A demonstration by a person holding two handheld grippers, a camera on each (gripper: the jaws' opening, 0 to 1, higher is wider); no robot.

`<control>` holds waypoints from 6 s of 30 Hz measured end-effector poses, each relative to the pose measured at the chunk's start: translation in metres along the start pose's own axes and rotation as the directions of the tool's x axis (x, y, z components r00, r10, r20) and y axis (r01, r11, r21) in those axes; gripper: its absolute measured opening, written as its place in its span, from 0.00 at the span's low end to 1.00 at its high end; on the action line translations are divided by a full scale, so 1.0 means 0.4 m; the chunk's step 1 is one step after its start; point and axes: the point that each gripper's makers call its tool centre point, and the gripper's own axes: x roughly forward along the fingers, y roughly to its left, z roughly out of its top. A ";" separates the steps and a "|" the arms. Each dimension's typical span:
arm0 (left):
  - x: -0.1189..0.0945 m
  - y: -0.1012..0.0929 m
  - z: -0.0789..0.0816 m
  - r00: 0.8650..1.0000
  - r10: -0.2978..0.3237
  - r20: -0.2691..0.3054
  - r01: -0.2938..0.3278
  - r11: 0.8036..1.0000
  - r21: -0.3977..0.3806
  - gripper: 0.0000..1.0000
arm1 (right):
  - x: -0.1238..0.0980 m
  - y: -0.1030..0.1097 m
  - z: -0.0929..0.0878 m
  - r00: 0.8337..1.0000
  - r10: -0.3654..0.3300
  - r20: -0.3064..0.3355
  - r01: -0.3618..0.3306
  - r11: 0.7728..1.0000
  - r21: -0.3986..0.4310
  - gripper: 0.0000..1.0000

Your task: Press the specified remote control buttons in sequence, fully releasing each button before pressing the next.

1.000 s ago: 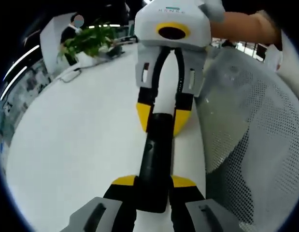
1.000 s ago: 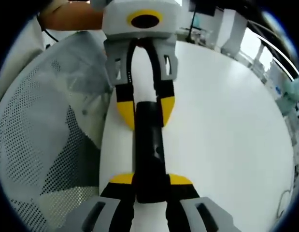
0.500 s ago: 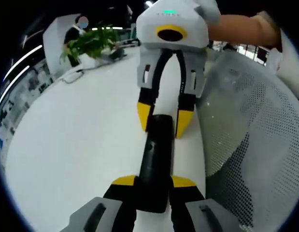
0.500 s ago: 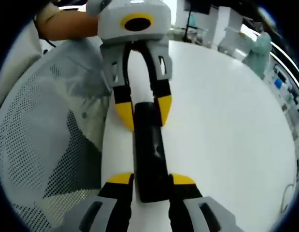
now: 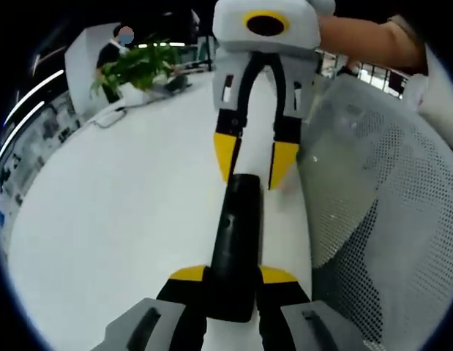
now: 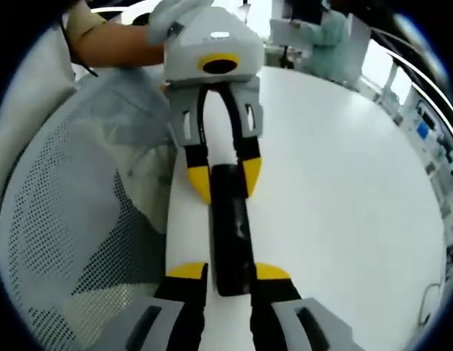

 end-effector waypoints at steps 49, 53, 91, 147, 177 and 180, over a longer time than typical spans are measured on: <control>0.003 0.000 -0.005 1.000 -0.008 0.012 0.008 1.000 0.012 0.24 | 0.020 -0.016 -0.058 0.970 0.047 -0.240 -0.079 0.989 -0.126 0.00; 0.003 -0.001 -0.005 1.000 -0.009 0.013 0.009 1.000 0.011 0.24 | 0.020 -0.016 -0.059 0.968 0.050 -0.244 -0.082 0.989 -0.124 0.00; 0.000 0.000 -0.002 1.000 -0.007 0.016 0.007 1.000 0.010 0.24 | -0.006 -0.021 -0.049 0.977 0.007 -0.214 -0.027 0.996 -0.090 0.00; 0.001 -0.001 -0.004 1.000 -0.007 0.019 0.007 1.000 0.006 0.24 | 0.036 -0.018 -0.033 0.958 0.060 -0.280 -0.101 0.986 -0.135 0.00; 0.000 0.003 -0.004 1.000 -0.010 0.018 0.009 1.000 0.007 0.24 | 0.035 -0.019 -0.032 0.951 0.066 -0.302 -0.115 0.982 -0.147 0.00; 0.000 0.002 -0.004 1.000 -0.010 0.017 0.010 1.000 0.008 0.24 | 0.035 -0.019 -0.032 0.951 0.066 -0.301 -0.115 0.982 -0.147 0.00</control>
